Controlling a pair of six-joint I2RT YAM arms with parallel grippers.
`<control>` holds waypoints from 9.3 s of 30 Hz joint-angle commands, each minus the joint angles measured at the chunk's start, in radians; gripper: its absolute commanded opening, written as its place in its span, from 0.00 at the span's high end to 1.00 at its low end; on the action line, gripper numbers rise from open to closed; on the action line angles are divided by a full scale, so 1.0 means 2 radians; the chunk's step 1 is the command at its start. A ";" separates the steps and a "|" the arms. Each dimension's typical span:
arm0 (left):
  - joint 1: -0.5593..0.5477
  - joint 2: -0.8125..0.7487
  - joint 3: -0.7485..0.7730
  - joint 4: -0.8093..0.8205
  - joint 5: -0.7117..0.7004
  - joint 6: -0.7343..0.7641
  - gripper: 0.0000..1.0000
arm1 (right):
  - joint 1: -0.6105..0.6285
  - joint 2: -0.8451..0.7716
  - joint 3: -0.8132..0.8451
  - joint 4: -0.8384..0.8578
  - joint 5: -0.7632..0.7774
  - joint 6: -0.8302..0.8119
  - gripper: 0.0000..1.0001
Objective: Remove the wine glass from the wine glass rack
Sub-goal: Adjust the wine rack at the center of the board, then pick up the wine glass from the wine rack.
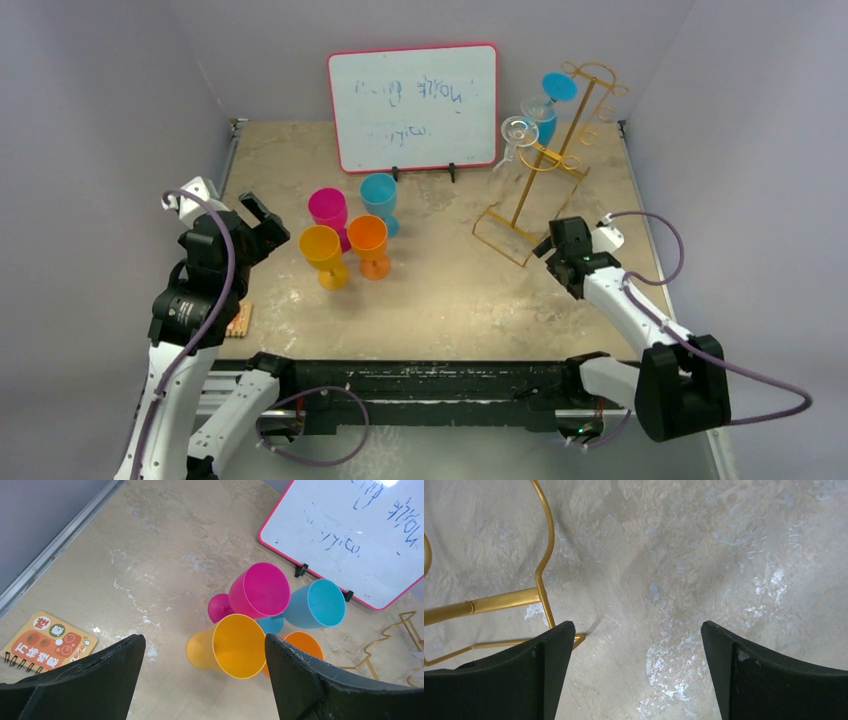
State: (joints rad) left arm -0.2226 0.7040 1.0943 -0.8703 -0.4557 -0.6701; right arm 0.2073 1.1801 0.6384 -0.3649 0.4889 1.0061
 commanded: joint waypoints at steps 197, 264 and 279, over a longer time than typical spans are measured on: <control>0.004 0.035 0.009 0.065 0.160 0.002 0.08 | -0.093 -0.046 0.419 -0.086 -0.198 -0.254 0.35; 0.004 0.031 0.020 0.043 0.154 -0.011 0.08 | -0.148 -0.076 0.277 0.062 -0.311 -0.057 0.65; 0.004 0.035 0.022 0.046 0.156 -0.014 0.08 | -0.161 -0.084 0.253 0.059 -0.320 -0.048 0.67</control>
State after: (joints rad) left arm -0.2222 0.7750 1.0988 -0.7952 -0.1356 -0.6888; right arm -0.1089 1.0187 1.1584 -0.2073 -0.1524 0.9192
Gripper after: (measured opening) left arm 0.919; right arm 0.328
